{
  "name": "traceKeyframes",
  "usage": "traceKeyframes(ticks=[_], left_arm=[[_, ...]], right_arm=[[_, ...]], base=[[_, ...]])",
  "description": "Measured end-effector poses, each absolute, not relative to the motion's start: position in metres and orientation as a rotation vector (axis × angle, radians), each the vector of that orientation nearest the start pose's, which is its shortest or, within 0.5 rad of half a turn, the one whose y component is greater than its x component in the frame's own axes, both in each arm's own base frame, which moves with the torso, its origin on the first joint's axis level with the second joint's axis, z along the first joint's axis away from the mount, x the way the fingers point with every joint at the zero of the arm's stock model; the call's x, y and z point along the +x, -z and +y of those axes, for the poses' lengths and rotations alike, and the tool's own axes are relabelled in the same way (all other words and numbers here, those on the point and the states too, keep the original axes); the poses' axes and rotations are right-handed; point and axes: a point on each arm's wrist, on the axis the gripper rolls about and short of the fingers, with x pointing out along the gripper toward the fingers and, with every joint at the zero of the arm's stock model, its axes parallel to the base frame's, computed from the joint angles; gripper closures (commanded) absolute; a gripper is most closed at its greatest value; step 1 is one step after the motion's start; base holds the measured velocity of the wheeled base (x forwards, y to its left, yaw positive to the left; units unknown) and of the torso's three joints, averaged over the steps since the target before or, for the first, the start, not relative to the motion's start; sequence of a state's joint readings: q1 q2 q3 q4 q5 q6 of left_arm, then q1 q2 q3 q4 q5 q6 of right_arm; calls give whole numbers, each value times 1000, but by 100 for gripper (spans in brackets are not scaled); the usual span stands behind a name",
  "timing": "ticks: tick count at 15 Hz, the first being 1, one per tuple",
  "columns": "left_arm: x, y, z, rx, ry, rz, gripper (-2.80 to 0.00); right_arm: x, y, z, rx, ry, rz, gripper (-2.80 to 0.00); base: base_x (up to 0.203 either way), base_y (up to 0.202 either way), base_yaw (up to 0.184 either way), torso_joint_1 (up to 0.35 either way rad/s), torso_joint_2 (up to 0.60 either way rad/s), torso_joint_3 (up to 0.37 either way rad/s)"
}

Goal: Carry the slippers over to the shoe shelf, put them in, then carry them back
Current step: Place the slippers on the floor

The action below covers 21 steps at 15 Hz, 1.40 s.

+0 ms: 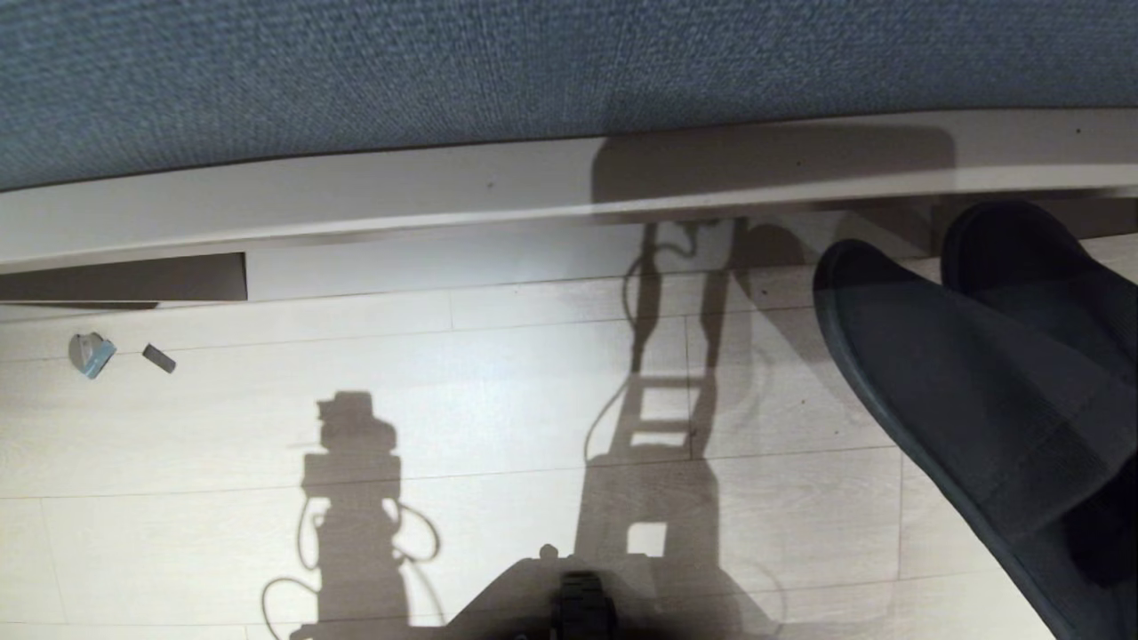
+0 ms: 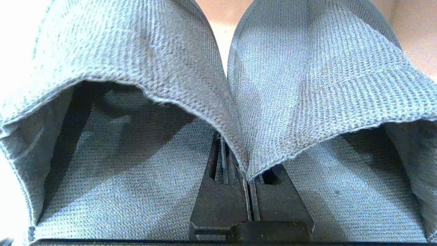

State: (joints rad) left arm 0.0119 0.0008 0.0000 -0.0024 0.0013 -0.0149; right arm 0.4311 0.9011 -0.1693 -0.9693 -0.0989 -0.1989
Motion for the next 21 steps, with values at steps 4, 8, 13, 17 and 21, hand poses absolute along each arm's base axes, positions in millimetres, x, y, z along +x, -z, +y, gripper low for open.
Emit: traceKeyframes(ticks=[4,8,13,17,21], left_arm=[[-23,-76,0,-15,-13,-2,0],[-23,-76,0,-14,-13,-2,0],[-23,-76,0,-15,-13,-2,0],[-23,-76,0,-15,-13,-2,0],[-23,-76,0,-15,-12,-2,0]], right_arm=[[43,-193,13,-111,-238,-193,0],[10,-193,0,-91,-72,-251,0],[-16,-176,-1,-88,-20,-315,0],[-27,-130,0,-32,-54,-190,0],[-24,-87,0,-76,-37,-53,0]], base=[[0,0,0,0,0,0],[0,0,0,0,0,0],[0,0,0,0,0,0],[0,0,0,0,0,0],[0,0,0,0,0,0]])
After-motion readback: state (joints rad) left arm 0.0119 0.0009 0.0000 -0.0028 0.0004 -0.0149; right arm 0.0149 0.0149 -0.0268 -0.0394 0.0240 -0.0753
